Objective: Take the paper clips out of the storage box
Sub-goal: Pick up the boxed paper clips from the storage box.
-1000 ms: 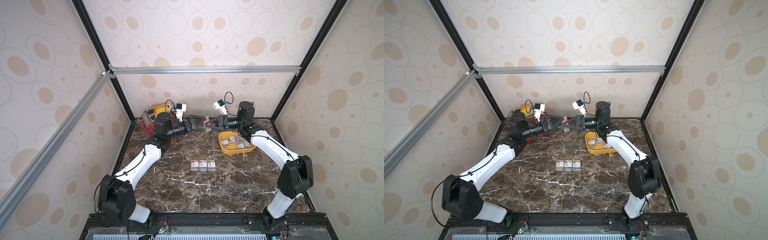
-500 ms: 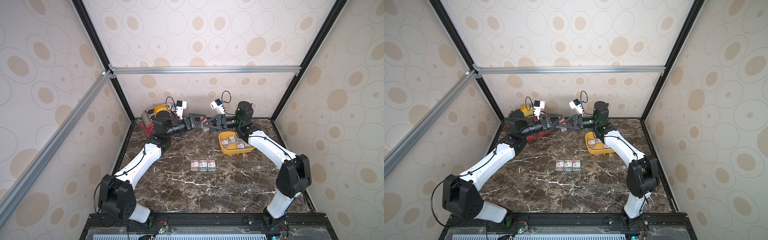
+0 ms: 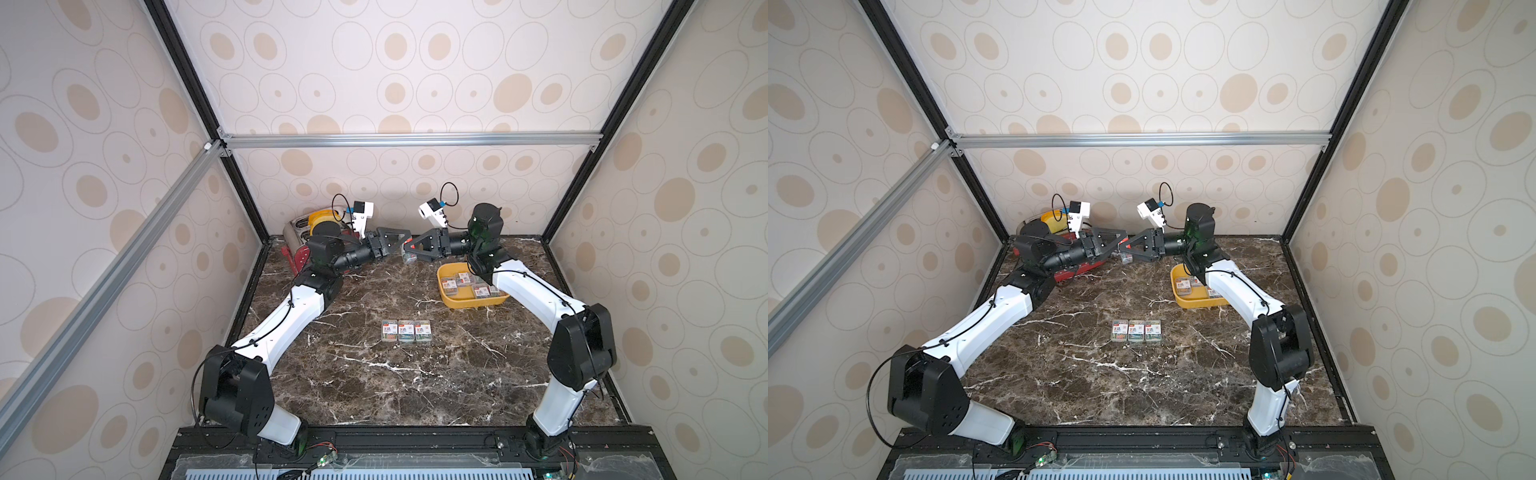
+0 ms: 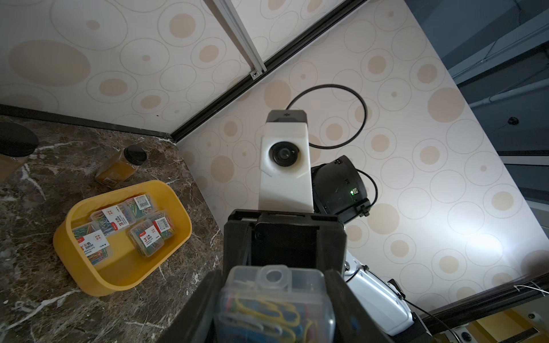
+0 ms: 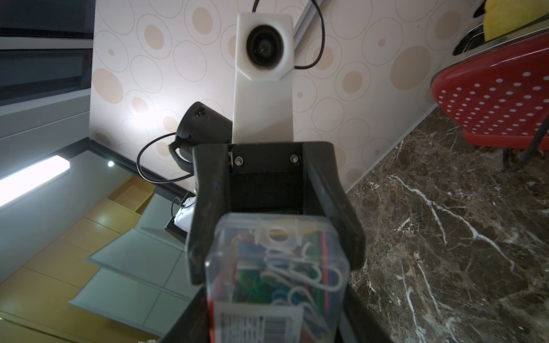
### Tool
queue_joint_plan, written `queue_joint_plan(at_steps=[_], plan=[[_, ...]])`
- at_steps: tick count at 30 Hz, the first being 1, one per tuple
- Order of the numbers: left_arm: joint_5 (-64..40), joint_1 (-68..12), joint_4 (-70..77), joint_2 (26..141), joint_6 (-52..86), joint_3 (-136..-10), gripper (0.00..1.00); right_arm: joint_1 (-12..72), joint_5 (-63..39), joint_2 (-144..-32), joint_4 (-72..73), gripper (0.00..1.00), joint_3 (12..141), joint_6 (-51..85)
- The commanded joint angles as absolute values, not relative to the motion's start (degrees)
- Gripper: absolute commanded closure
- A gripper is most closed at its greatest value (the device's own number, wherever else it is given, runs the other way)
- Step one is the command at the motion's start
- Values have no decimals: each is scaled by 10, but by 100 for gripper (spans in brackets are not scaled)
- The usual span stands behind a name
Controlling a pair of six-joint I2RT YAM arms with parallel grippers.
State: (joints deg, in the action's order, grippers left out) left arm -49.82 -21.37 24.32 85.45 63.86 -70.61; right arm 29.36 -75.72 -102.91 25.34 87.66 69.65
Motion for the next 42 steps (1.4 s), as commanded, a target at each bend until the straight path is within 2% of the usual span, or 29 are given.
queue_joint_plan(at_steps=[1,5,6,11,15,17,22,27,30,42], plan=[[-518,-217,254,858,628,-727,55,297,-758,-1040,279,50,899,710],[-498,-218,181,849,584,-737,62,296,-756,-1040,234,37,907,677],[-489,-218,150,847,568,-742,63,295,-755,-1037,203,31,912,654],[-441,-217,13,842,499,-770,68,284,-742,-1020,50,16,936,532],[-389,-216,-95,844,457,-799,69,270,-721,-1002,-50,11,939,450],[-359,-216,-144,849,444,-816,70,267,-687,-993,-165,9,953,356],[-293,-217,-221,860,439,-843,75,273,-565,-982,-314,12,967,215],[-262,-224,-263,881,441,-858,78,299,-469,-975,-333,27,935,144],[-260,-230,-283,896,438,-872,80,315,-460,-973,-318,30,916,128],[-255,-248,-296,910,432,-878,80,346,-461,-999,-298,28,920,136]])
